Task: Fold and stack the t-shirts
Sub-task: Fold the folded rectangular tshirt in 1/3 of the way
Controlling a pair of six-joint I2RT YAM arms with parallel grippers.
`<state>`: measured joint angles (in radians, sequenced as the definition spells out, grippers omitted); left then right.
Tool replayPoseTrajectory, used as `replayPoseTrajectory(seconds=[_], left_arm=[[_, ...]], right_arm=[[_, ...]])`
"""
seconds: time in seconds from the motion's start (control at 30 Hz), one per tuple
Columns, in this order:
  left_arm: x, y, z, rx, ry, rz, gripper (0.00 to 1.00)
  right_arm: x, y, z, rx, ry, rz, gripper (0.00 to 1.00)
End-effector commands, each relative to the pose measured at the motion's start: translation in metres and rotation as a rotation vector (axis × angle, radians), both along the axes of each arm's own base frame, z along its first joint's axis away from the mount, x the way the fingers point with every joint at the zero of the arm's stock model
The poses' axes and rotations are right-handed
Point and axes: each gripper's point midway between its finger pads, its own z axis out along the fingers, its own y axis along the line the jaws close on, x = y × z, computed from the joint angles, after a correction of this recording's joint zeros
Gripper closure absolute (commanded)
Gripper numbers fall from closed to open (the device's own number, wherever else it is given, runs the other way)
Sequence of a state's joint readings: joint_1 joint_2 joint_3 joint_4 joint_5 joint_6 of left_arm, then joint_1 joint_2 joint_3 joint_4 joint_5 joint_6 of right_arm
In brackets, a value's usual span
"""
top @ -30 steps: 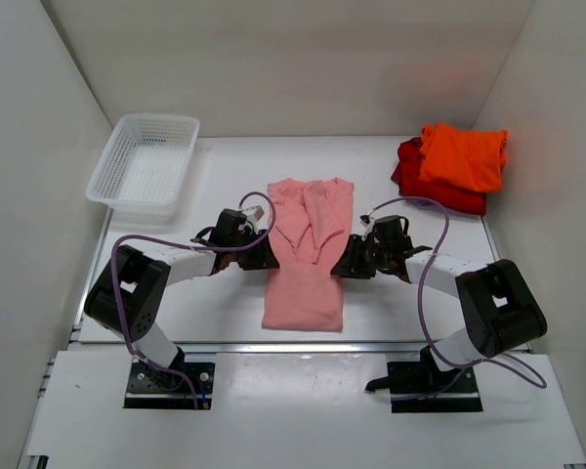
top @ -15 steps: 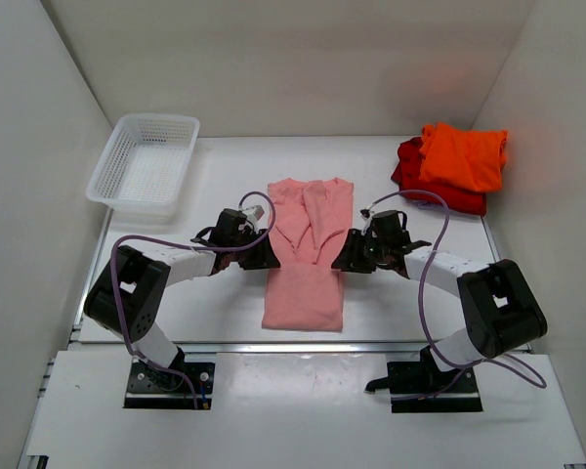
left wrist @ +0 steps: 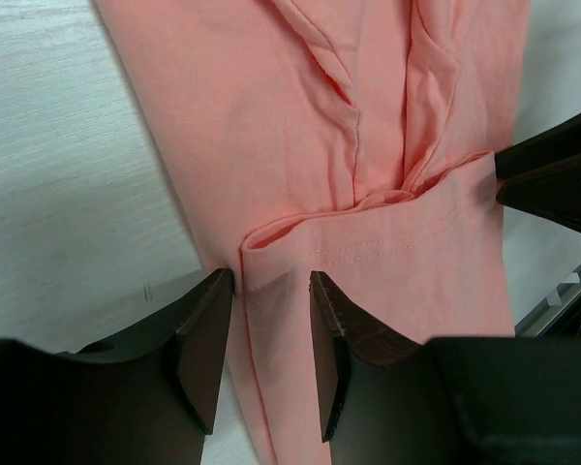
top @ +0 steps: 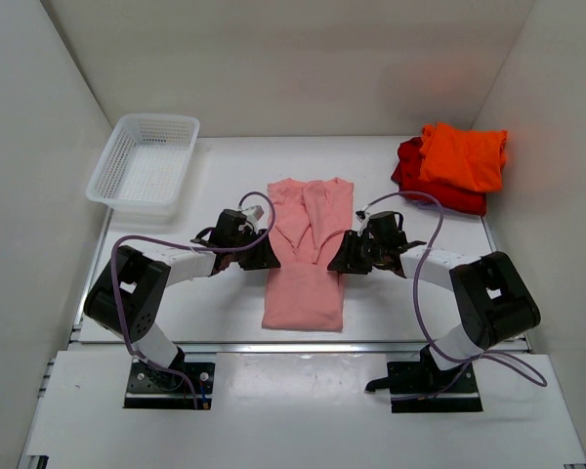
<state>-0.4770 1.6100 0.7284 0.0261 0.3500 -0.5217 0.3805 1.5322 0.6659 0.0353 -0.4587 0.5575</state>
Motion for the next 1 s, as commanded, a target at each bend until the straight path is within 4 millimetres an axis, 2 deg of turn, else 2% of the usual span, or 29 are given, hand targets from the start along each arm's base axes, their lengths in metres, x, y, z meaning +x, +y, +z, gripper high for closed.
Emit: replayPoseTrajectory(seconds=[0.0,0.23,0.37,0.6,0.83,0.97], left_arm=[[0.003,-0.004,0.02,-0.045,-0.051,-0.01,0.52],[0.001,-0.004,0.019,-0.043,-0.048,-0.01,0.53],[0.001,-0.004,0.026,-0.046,-0.055,-0.014,0.53],[0.005,-0.004,0.035,-0.05,-0.072,-0.007,0.51],[0.001,-0.002,0.022,-0.019,-0.048,-0.005,0.51],[0.001,0.001,0.015,-0.003,-0.04,-0.003,0.5]], right_arm=[[0.003,0.005,0.003,0.018,-0.029,0.012,0.64],[-0.003,0.0,-0.011,-0.015,0.013,-0.006,0.65],[0.001,-0.007,-0.009,-0.031,-0.008,-0.036,0.65],[-0.002,-0.002,-0.009,-0.017,0.006,-0.022,0.67],[-0.002,0.004,-0.008,-0.011,-0.001,-0.001,0.67],[0.0,0.001,-0.009,-0.016,-0.006,-0.009,0.67]])
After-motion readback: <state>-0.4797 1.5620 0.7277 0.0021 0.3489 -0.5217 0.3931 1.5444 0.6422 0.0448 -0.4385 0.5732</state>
